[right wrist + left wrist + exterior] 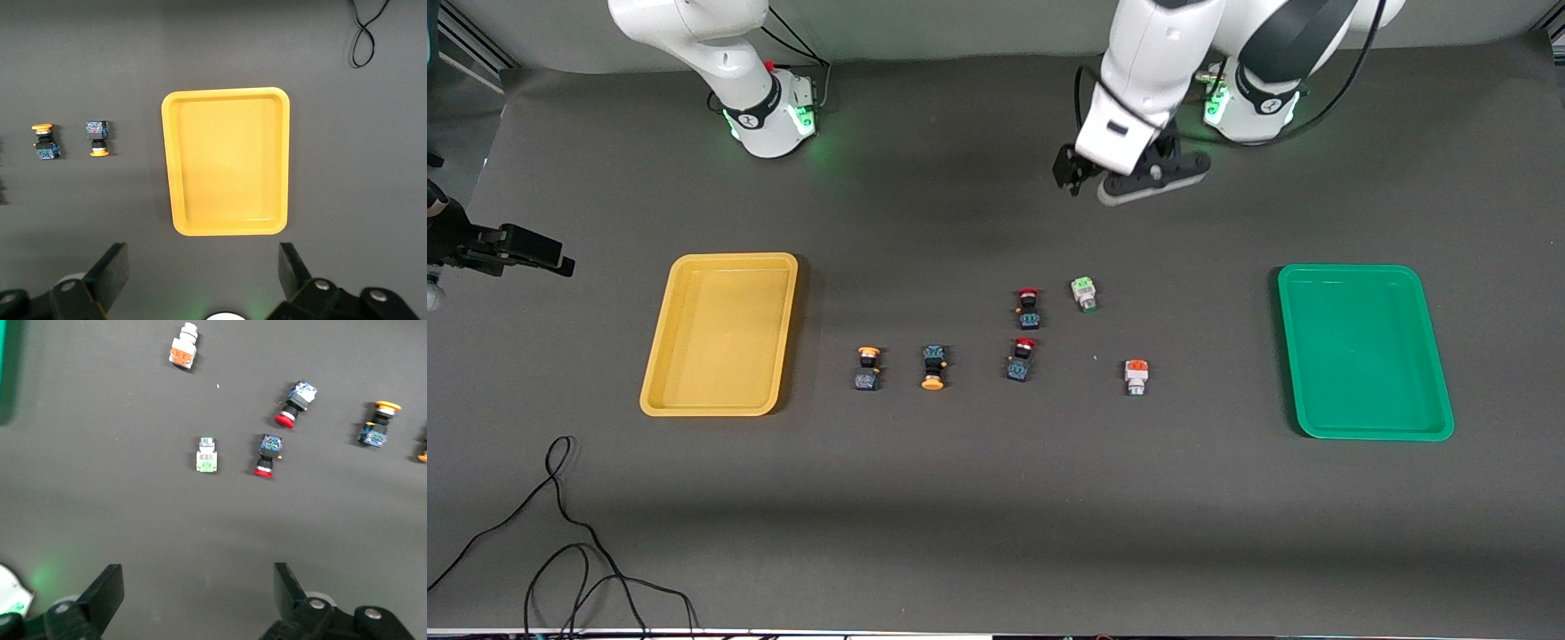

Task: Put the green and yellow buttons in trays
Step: 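Reach the left gripper to the green-capped white button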

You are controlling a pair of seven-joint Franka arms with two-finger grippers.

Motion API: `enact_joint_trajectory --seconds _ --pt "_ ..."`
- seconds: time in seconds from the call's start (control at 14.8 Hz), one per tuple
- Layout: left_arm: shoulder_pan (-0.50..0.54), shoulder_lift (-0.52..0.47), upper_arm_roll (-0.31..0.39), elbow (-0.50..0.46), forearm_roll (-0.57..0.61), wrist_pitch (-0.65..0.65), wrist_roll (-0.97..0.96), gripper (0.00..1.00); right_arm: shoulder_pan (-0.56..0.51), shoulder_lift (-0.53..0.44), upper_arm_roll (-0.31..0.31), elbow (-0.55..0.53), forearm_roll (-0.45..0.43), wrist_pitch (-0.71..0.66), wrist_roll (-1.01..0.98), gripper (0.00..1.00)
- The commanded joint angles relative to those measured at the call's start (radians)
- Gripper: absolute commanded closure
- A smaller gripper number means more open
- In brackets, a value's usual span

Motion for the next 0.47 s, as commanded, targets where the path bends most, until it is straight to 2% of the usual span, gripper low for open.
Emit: enact_joint_trajectory --seconds 0.0,0.41 --pt "-0.032 0.023 0.015 -0.125 -0.005 0.139 -0.021 0.0 0.007 -0.002 -0.002 0.002 -0.006 -0.009 -0.003 0.01" --pt "-0.04 0.173 0.016 -0.252 0.011 0.419 -0.019 0.0 0.007 -0.004 -0.003 -0.001 -0.006 -0.028 -0.003 0.01"
